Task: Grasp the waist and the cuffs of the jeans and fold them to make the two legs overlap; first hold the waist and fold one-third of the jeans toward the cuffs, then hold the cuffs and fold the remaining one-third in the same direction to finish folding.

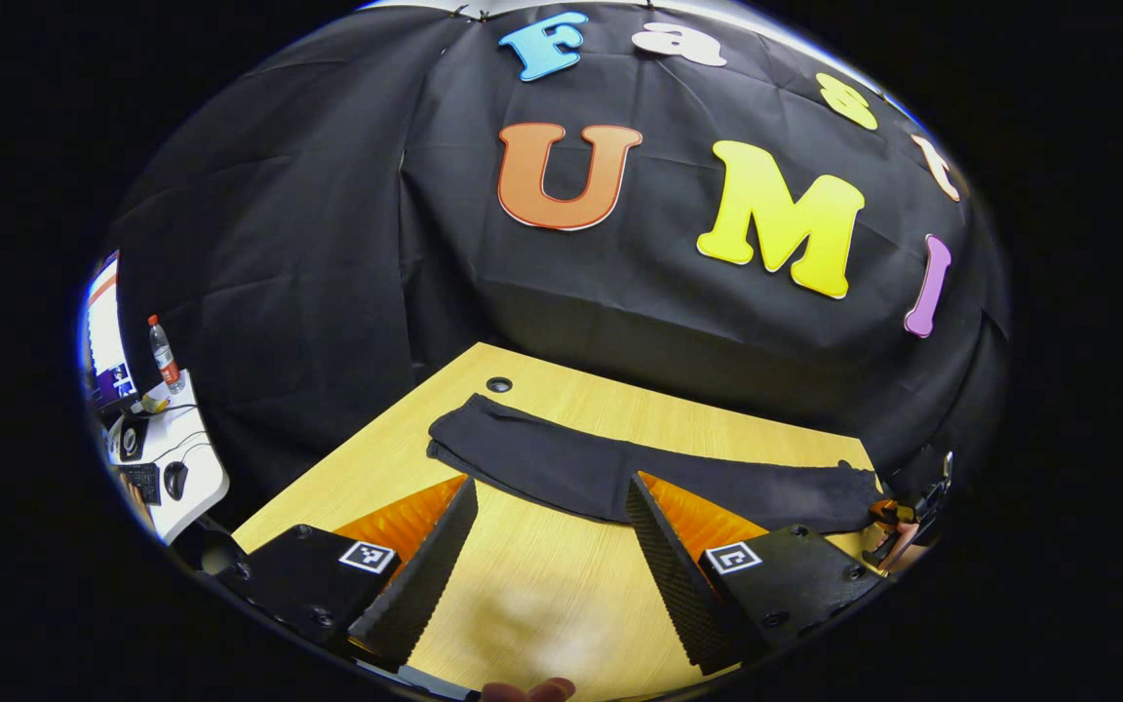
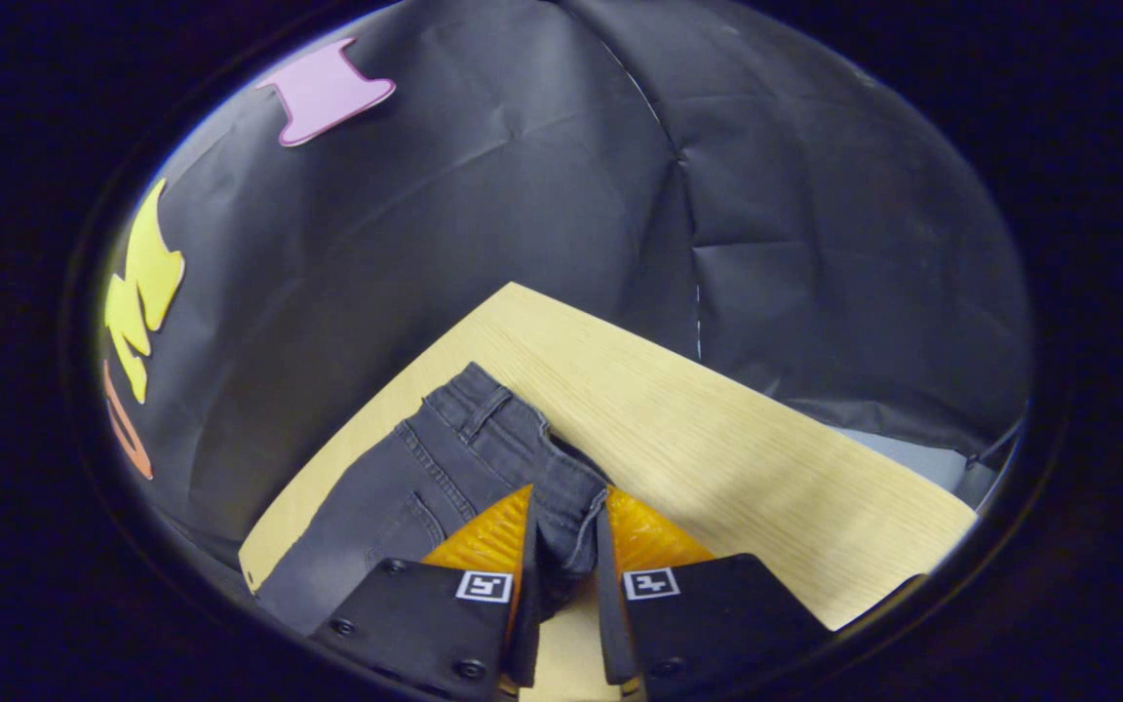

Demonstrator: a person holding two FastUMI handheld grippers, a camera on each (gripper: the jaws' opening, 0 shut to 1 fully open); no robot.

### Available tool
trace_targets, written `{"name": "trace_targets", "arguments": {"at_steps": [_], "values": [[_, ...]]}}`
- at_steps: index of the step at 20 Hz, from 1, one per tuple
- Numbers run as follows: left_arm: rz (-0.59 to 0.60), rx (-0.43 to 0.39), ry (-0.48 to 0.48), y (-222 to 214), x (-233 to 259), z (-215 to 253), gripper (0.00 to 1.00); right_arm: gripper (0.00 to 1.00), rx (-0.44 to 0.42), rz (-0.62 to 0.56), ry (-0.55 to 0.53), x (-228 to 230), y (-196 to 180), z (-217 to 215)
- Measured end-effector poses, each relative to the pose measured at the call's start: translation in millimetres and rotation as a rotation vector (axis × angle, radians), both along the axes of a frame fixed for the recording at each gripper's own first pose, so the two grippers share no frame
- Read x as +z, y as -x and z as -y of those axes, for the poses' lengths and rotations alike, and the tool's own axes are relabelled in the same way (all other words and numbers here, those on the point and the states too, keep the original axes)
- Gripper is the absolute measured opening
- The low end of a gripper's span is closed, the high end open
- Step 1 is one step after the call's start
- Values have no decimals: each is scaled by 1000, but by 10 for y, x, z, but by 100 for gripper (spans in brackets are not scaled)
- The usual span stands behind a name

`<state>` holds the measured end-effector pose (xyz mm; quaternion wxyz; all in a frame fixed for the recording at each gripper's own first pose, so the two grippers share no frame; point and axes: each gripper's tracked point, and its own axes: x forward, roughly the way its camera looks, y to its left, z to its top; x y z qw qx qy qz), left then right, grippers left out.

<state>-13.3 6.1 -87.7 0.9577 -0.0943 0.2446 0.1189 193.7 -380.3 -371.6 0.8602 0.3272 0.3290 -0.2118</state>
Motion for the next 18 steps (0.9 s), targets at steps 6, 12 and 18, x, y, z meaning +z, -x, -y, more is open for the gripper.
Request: {"name": "trace_targets", "arguments": {"at_steps": [6, 12, 18], "values": [[34, 45, 10, 126, 33, -194, 99, 12, 147, 70, 234, 695, -27, -168], [94, 95, 24, 214, 101, -479, 99, 12, 358, 281, 357, 1497, -14, -657], [161, 113, -41, 269, 269, -848, 99, 12, 574, 396, 370, 1986, 21, -934]]}}
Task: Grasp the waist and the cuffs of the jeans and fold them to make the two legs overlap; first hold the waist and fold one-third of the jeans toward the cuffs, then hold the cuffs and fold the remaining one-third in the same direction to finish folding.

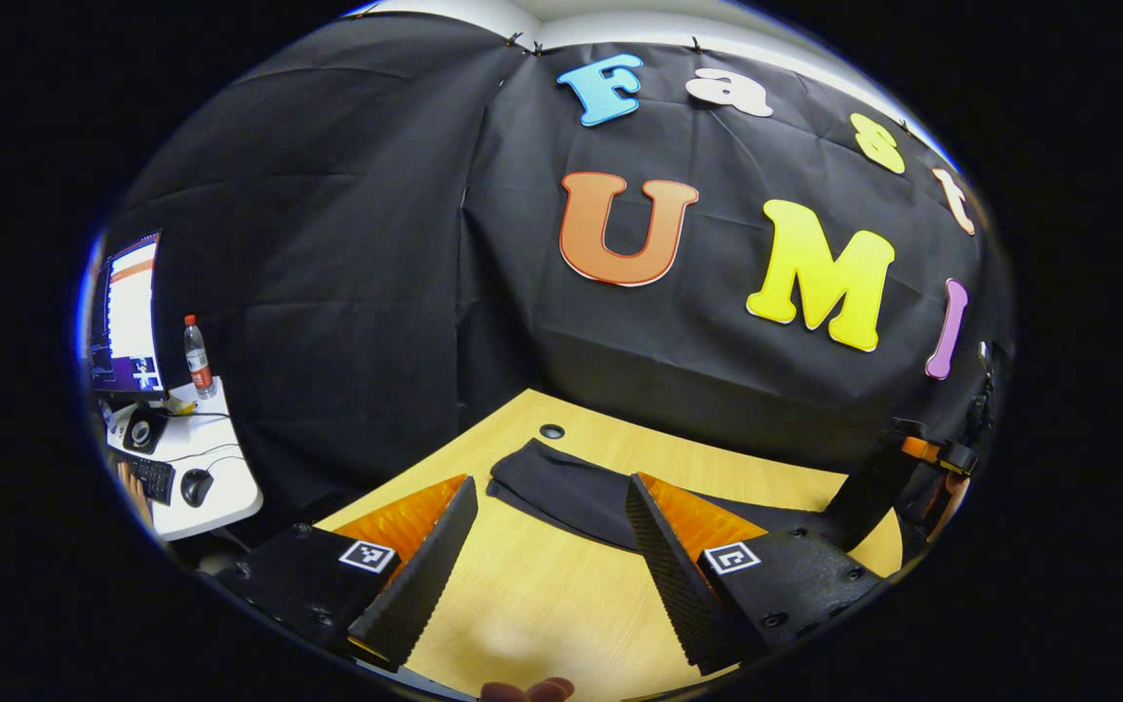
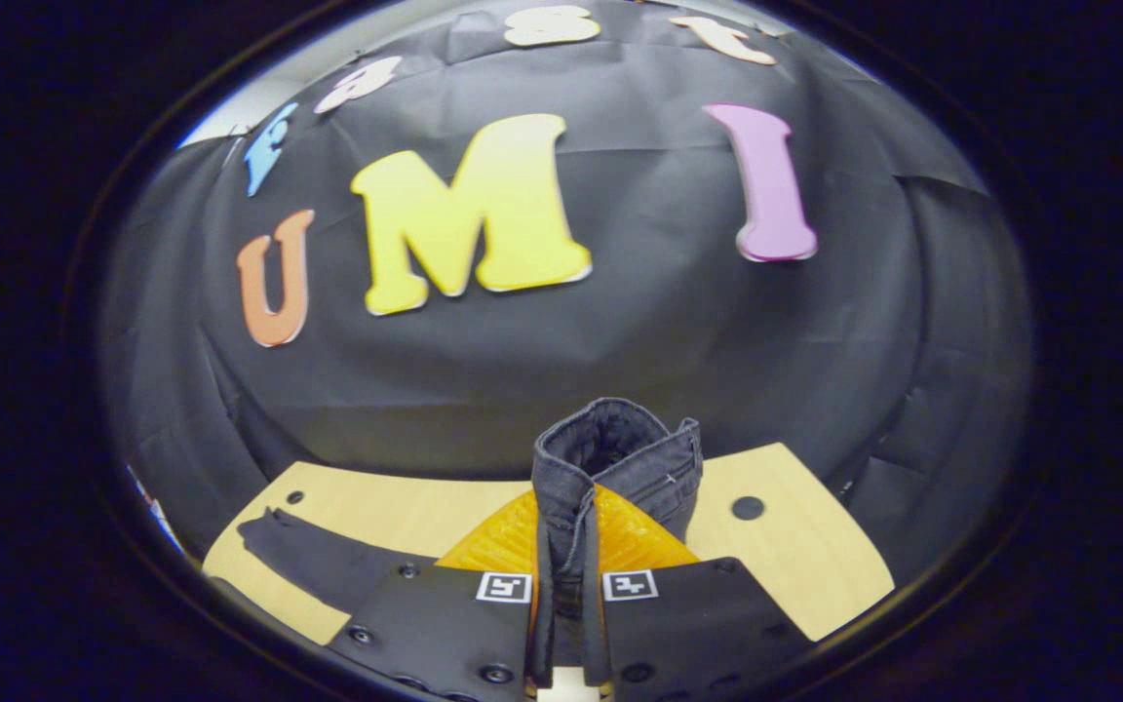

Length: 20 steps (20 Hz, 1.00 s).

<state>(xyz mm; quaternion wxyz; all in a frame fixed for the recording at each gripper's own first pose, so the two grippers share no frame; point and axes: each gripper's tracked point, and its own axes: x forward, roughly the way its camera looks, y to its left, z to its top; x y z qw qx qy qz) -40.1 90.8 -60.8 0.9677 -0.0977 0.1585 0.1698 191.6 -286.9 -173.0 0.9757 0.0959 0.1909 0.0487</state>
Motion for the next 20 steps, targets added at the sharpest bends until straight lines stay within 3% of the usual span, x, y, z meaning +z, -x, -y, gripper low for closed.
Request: {"name": "trace_targets", "arguments": {"at_steps": [4, 5, 6, 8, 10, 15, 16, 20], "values": [[18, 17, -4, 85, 61, -225, 99, 8, 99, -12, 8, -95, -43, -68], [19, 23, -11, 110, 74, -302, 99, 16, 121, -20, 10, -110, -51, -66], [20, 29, -16, 136, 85, -370, 99, 8, 144, -28, 12, -134, -47, -79], [27, 43, -12, 181, 101, -504, 99, 7, 182, -48, 26, -160, -51, -83], [28, 58, -1, 231, 89, -604, 99, 12, 215, -72, 46, -172, -37, -71], [7, 78, 14, 362, -20, -822, 99, 12, 238, -156, 104, -116, 0, 69], [2, 80, 25, 381, -44, -856, 99, 17, 240, -169, 117, -162, 18, 74], [-6, 85, 65, 408, -130, -966, 99, 12, 261, -220, 189, -383, 71, 75]]}}
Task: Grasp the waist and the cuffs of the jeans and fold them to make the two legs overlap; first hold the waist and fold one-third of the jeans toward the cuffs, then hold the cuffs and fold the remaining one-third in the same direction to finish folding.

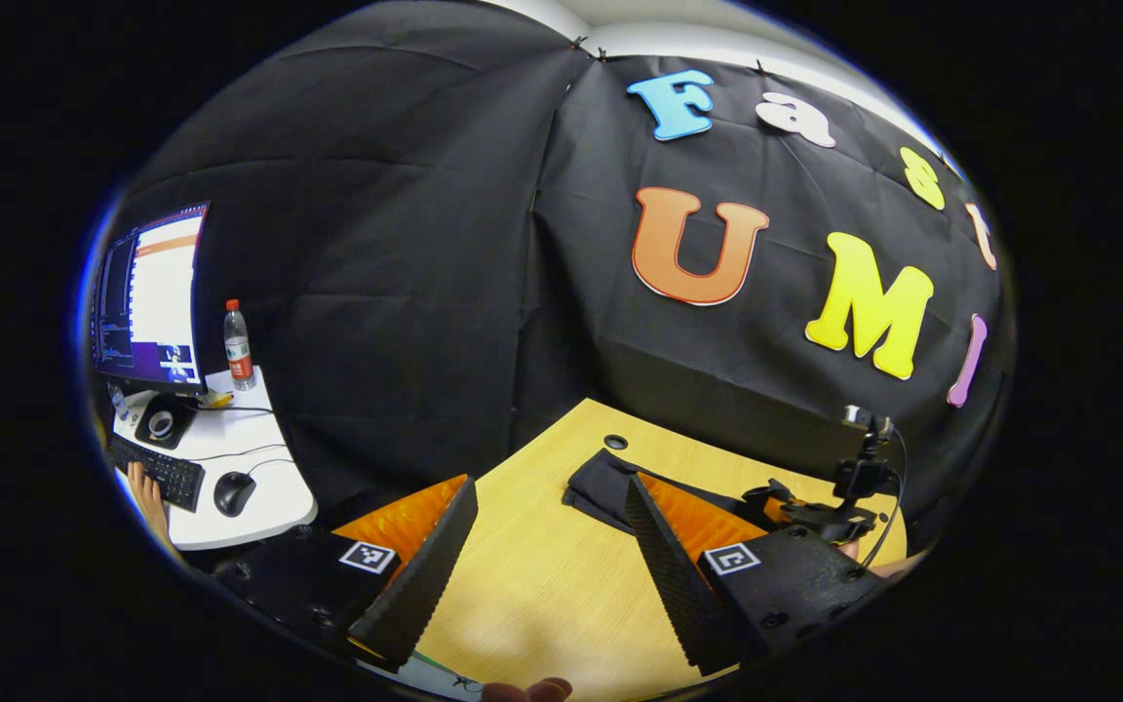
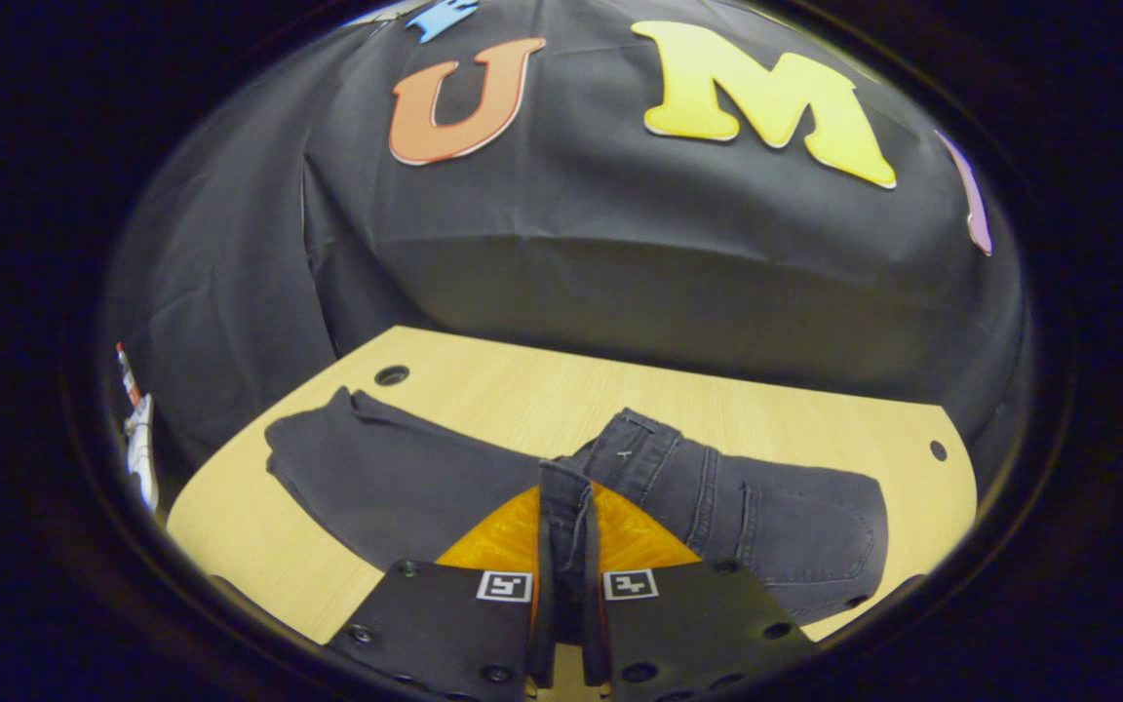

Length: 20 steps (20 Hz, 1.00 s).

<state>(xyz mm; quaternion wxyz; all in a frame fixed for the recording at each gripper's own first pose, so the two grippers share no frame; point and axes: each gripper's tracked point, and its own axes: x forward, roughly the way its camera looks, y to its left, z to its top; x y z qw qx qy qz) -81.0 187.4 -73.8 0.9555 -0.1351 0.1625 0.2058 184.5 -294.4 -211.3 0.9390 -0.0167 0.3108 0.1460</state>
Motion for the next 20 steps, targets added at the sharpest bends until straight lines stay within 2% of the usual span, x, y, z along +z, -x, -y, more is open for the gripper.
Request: {"name": "trace_targets", "arguments": {"at_steps": [3, 6, 7, 8, 9, 11, 15, 17, 20], "values": [[11, -2, 6, -25, 20, -77, 99, 12, 27, -60, 24, -282, 41, -12], [23, -6, 5, -61, 24, -140, 99, 14, 82, -81, 27, -332, 108, -80], [28, -9, 18, -79, 14, -146, 99, 29, 102, -82, 31, -328, 128, -103], [33, -11, 31, -97, 24, -144, 99, 39, 121, -86, 35, -291, 147, -137], [41, -11, 41, -110, 40, -143, 99, 39, 139, -90, 34, -246, 178, -169], [68, -24, 61, -151, 71, -125, 99, 49, 171, -72, 25, -74, 296, -187], [94, -59, 86, -257, 26, -66, 99, 82, 190, 18, -30, 595, 505, -45], [95, -82, 87, -316, -65, -43, 99, 92, 191, 79, -52, 1003, 599, 72], [67, -114, 131, -415, -307, -12, 99, 93, 166, 134, -90, 1501, 784, 318]]}}
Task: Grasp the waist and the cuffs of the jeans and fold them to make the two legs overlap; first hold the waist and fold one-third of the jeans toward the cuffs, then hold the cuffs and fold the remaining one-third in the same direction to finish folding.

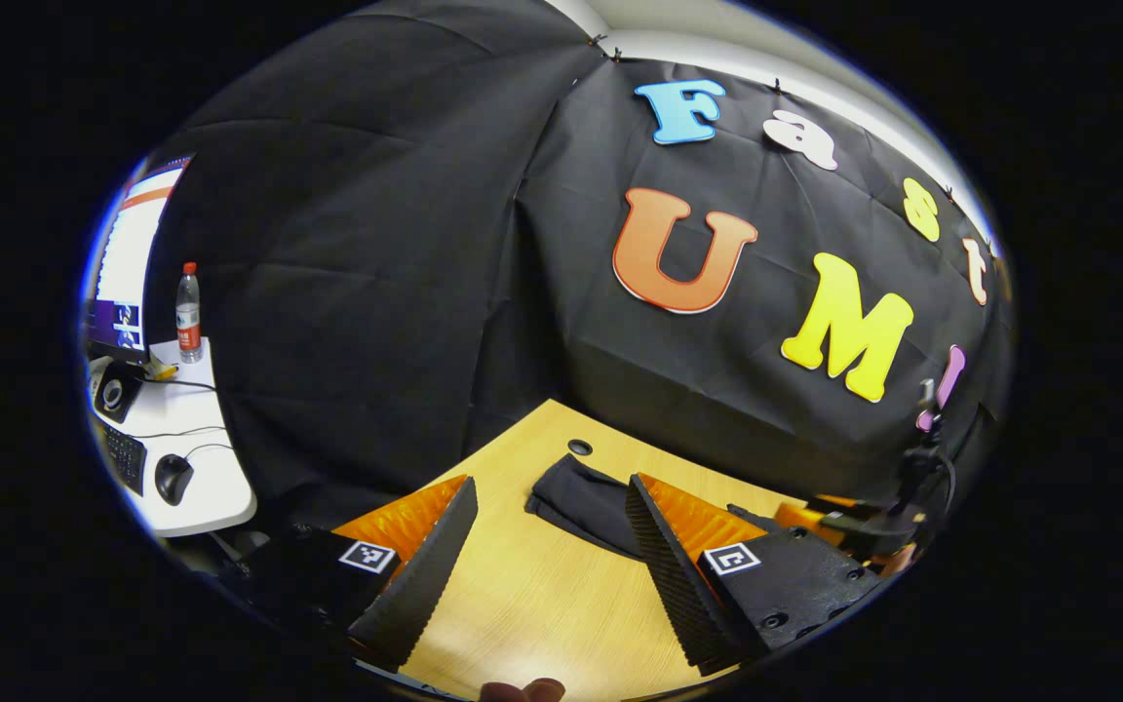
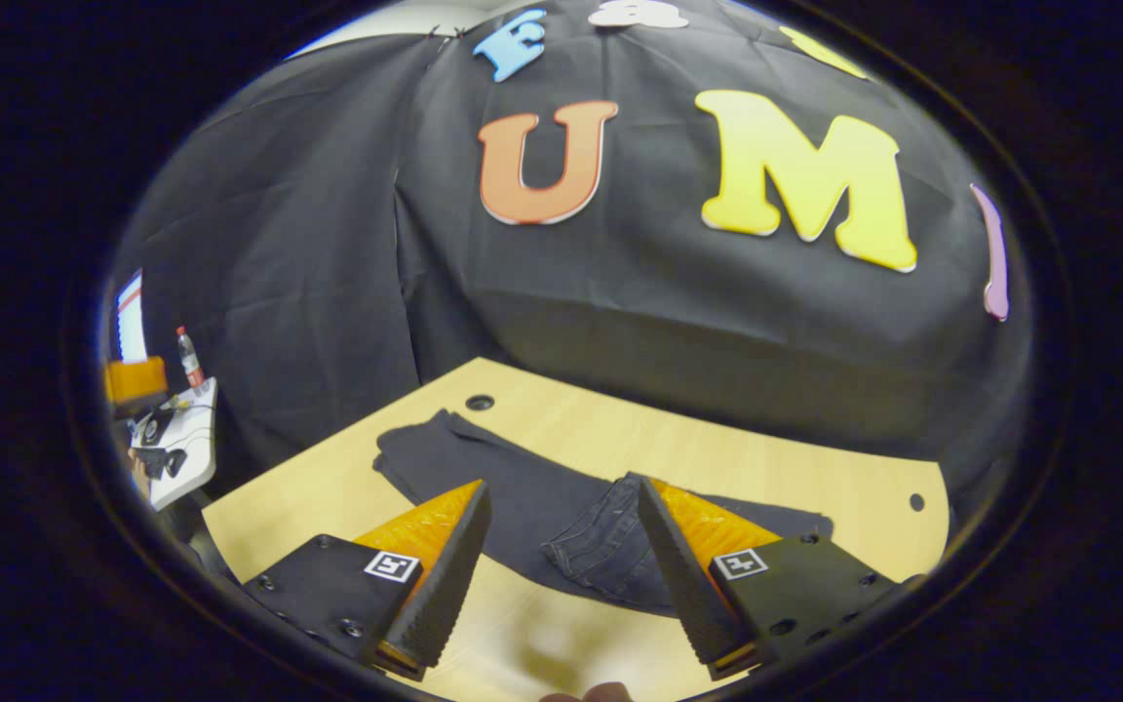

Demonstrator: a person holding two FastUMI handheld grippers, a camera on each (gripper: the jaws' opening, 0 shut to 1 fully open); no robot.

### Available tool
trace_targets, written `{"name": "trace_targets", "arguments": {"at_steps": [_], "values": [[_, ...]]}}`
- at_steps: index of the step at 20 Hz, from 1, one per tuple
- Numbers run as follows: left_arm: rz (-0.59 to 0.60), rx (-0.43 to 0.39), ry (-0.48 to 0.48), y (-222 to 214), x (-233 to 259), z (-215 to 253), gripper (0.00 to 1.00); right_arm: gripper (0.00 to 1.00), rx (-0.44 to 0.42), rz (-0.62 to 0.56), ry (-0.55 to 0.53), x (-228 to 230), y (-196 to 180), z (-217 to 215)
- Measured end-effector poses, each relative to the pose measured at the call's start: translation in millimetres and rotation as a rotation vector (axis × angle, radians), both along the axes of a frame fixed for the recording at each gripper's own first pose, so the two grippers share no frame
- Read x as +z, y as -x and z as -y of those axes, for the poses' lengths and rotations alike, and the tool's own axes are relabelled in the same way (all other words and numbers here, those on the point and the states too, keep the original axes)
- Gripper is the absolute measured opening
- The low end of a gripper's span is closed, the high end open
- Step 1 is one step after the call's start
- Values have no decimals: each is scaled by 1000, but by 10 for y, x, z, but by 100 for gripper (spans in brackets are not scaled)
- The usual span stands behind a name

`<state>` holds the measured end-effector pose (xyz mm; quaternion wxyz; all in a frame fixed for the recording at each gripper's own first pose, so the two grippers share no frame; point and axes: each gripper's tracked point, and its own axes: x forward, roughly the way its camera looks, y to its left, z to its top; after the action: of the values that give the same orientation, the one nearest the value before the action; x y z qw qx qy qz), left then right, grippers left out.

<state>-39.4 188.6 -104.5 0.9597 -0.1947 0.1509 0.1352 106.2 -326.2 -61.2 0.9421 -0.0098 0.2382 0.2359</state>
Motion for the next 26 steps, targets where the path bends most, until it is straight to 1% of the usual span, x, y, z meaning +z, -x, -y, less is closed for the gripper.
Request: {"name": "trace_targets", "arguments": {"at_steps": [1, 3, 4, 5, 6, 8, 10, 11, 12, 13, 15, 16, 17, 18, 20, 23, 24, 26], "values": [[-9, -10, 44, -44, -111, 20, 99, 91, -9, -8, -17, 118, 83, 83], [-29, -28, 161, -169, -317, 117, 99, 91, -33, -17, -46, 320, 230, 261], [-28, -40, 226, -246, -411, 180, 99, 95, -46, -17, -51, 402, 288, 377], [-28, -55, 294, -347, -528, 240, 99, 96, -60, -13, -52, 464, 353, 484], [-23, -63, 358, -438, -631, 289, 99, 93, -79, -6, -44, 526, 393, 618], [-33, -58, 460, -613, -842, 333, 99, 93, -127, 0, -29, 616, 471, 881], [-37, -58, 520, -745, -997, 325, 99, 93, -174, -18, -39, 670, 552, 1069], [-45, -58, 542, -845, -1089, 340, 99, 96, -199, -21, -40, 711, 572, 1173], [-64, -62, 567, -937, -1178, 368, 99, 93, -217, -19, -37, 739, 586, 1266], [-78, -61, 602, -1021, -1251, 386, 99, 93, -232, -16, -31, 762, 597, 1350], [-95, -50, 674, -1164, -1394, 405, 99, 93, -249, -14, -9, 775, 644, 1466], [-104, -35, 702, -1231, -1460, 390, 99, 96, -253, -15, -1, 772, 665, 1505], [-117, -21, 720, -1302, -1552, 368, 99, 96, -259, -21, 4, 767, 685, 1541], [-131, -8, 736, -1374, -1655, 358, 99, 93, -265, -27, 4, 759, 707, 1568], [-165, -4, 791, -1473, -1797, 380, 99, 94, -282, -38, 9, 722, 731, 1646], [-204, 37, 893, -1643, -1962, 348, 99, 93, -309, -50, 12, 710, 769, 1761], [-211, 63, 929, -1686, -2023, 321, 98, 97, -324, -54, 7, 706, 783, 1801], [-220, 112, 1000, -1774, -2083, 266, 98, 94, -358, -57, -4, 706, 800, 1906]]}}
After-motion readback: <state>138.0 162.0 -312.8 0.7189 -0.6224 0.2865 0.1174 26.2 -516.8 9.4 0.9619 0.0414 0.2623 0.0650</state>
